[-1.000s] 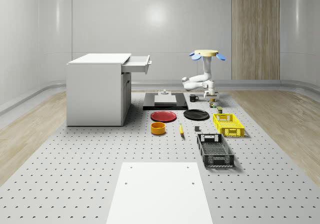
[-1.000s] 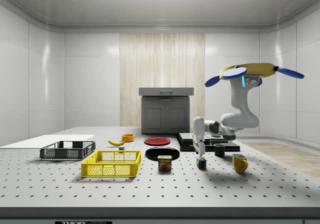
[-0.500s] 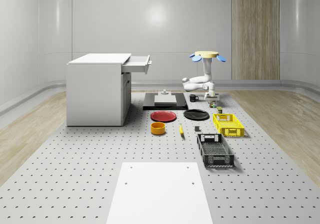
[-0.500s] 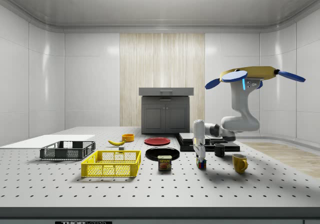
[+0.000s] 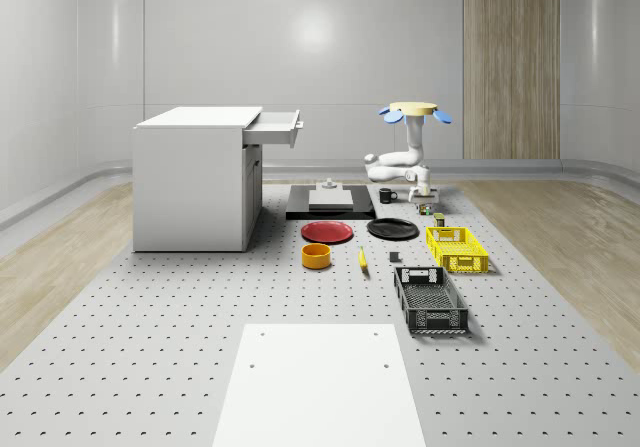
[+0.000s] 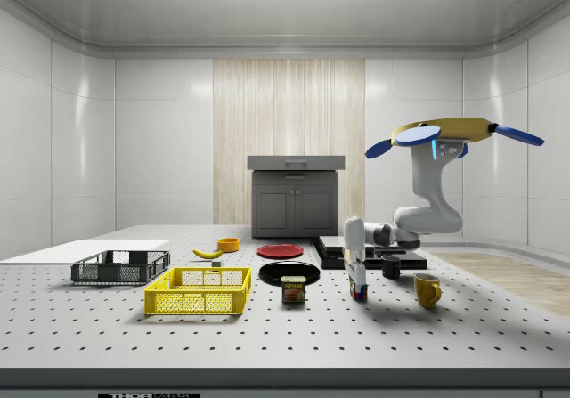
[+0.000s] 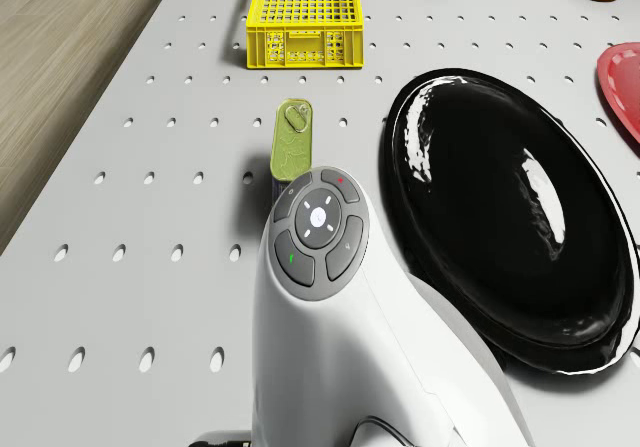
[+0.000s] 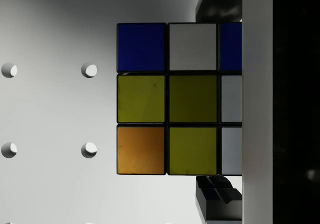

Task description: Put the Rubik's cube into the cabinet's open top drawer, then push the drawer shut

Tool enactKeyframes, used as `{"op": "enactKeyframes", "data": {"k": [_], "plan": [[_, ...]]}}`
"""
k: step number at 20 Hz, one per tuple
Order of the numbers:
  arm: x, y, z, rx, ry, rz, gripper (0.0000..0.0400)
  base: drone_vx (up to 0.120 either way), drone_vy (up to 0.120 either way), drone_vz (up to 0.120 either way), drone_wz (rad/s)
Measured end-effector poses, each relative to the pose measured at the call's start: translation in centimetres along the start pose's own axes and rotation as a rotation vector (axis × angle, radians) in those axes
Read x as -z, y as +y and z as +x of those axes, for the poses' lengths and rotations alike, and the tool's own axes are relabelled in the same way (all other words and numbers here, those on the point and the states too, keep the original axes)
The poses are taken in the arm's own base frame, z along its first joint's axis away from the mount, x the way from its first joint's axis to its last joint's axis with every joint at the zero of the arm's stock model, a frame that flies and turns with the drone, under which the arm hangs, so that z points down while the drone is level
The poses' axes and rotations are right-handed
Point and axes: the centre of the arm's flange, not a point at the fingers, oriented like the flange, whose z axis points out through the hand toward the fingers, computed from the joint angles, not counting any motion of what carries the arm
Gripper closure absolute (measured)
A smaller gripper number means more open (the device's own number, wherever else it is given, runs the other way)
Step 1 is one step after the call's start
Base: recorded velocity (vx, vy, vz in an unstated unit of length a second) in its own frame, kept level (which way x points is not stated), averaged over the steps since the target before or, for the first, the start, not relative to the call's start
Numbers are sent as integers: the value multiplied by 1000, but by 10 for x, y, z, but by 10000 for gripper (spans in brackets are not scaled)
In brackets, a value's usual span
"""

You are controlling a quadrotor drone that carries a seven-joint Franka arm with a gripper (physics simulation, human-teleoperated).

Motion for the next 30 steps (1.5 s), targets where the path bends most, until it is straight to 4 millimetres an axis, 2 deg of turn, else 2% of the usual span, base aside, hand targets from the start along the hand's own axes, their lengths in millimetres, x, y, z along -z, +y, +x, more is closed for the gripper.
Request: {"op": "enactKeyframes", "data": {"k": [9, 13, 20, 27, 30], "plan": [[-10, 4, -3, 0, 0, 0, 0, 0, 0, 0, 0], [-12, 4, -4, 0, 0, 0, 47, 0, 0, 0, 0], [-13, 4, -4, 0, 0, 0, 70, 0, 0, 0, 0], [10, 4, -4, 0, -2, 1, 76, 0, 0, 6, 0], [23, 4, -4, 0, -3, 2, 77, 13, -27, 120, 0]]}}
